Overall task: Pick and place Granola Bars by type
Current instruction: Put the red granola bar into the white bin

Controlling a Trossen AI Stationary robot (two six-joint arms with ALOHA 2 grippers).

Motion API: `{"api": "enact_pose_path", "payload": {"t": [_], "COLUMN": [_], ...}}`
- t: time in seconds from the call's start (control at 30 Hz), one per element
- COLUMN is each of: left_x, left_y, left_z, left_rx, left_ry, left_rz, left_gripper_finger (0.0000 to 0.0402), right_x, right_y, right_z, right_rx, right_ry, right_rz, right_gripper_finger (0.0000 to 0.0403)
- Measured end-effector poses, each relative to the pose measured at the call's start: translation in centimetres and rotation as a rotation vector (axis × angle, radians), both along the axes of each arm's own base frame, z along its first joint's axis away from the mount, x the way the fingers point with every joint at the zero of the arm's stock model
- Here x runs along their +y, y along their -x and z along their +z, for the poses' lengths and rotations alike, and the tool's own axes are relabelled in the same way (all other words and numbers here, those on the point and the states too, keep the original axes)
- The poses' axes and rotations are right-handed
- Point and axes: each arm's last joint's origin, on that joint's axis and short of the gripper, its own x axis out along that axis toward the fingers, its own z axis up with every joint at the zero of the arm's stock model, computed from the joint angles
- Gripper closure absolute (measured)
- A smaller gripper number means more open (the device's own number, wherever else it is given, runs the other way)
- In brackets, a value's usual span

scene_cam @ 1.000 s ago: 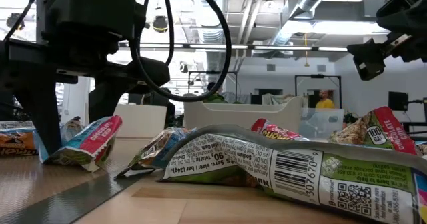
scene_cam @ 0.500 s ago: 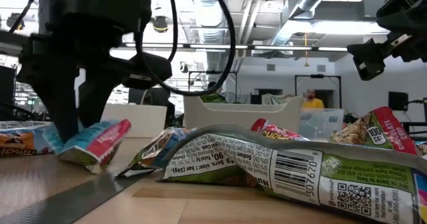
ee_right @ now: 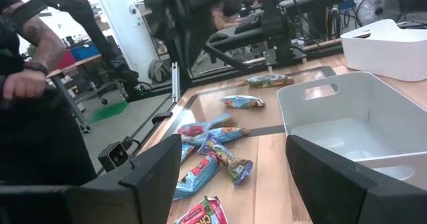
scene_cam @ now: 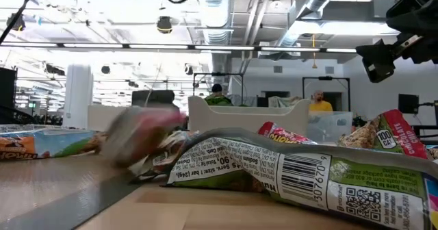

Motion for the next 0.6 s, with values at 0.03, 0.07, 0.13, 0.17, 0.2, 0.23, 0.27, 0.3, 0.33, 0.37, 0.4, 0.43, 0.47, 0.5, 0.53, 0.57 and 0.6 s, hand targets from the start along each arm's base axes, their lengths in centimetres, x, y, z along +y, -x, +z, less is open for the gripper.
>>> {"api": "enact_pose_path", "payload": {"t": [0.03, 0.07, 0.13, 0.17, 0.2, 0.23, 0.27, 0.3, 0.33, 0.37, 0.4, 0.43, 0.47, 0.5, 0.53, 0.57, 0.6], "left_x": [0.2, 0.3, 0.5, 0.5, 0.5, 0.5, 0.5, 0.5, 0.4, 0.3, 0.2, 0.1, -0.1, -0.3, -0.5, -0.6, -0.8], "left_y": [0.1, 0.1, 0.3, 0.4, 0.5, 0.6, 0.7, 0.8, 0.9, 1.1, 1.3, 1.4, 1.4, 1.5, 1.6, 1.8, 2.0], "left_z": [0.7, 1.2, 1.6, 1.5, 1.4, 1.3, 1.2, 1.1, 0.9, 0.7, 0.5, 0.3, 0.1, -0.2, -0.7, -1.3, -1.9], "left_rx": [-0.019, -0.035, -0.043, -0.035, -0.023, -0.009, 0.005, 0.014, 0.023, 0.040, 0.057, 0.064, 0.066, 0.072, 0.088, 0.107, 0.123], "left_ry": [0.006, 0.013, 0.016, 0.014, 0.009, 0.003, -0.002, -0.006, -0.010, -0.021, -0.036, -0.044, -0.051, -0.064, -0.078, -0.088, -0.097], "left_rz": [0.006, 0.009, 0.011, 0.010, 0.010, 0.010, 0.008, 0.005, 0.002, -0.005, -0.020, -0.038, -0.056, -0.072, -0.089, -0.098, -0.106], "left_gripper_finger": [0.0372, 0.0374, 0.0379, 0.0381, 0.0382, 0.0383, 0.0385, 0.0385, 0.0386, 0.0386, 0.0386, 0.0386, 0.0385, 0.0385, 0.0385, 0.0385, 0.0385], "right_x": [0.0, 0.0, 0.0, 0.0, 0.0, 0.0, 0.0, 0.0, 0.0, 0.0, 0.0, 0.0, 0.0, 0.0, 0.0, 0.0, 0.0], "right_y": [0.0, 0.0, 0.0, 0.0, 0.0, 0.0, 0.0, 0.0, 0.0, 0.0, 0.0, 0.0, 0.0, 0.0, 0.0, 0.0, 0.0], "right_z": [0.0, 0.0, 0.0, 0.0, 0.0, 0.0, 0.0, 0.0, 0.0, 0.0, 0.0, 0.0, 0.0, 0.0, 0.0, 0.0, 0.0], "right_rx": [0.000, 0.000, 0.000, 0.000, 0.000, 0.000, 0.000, 0.000, 0.000, 0.000, 0.000, 0.000, 0.000, 0.000, 0.000, 0.000, 0.000], "right_ry": [0.000, 0.000, 0.000, 0.000, 0.000, 0.000, 0.000, 0.000, 0.000, 0.000, 0.000, 0.000, 0.000, 0.000, 0.000, 0.000, 0.000], "right_rz": [0.000, 0.000, 0.000, 0.000, 0.000, 0.000, 0.000, 0.000, 0.000, 0.000, 0.000, 0.000, 0.000, 0.000, 0.000, 0.000, 0.000], "right_gripper_finger": [0.0138, 0.0138, 0.0138, 0.0138, 0.0138, 0.0138, 0.0138, 0.0138, 0.0138, 0.0138, 0.0138, 0.0138, 0.0138, 0.0138, 0.0138, 0.0138, 0.0138]}}
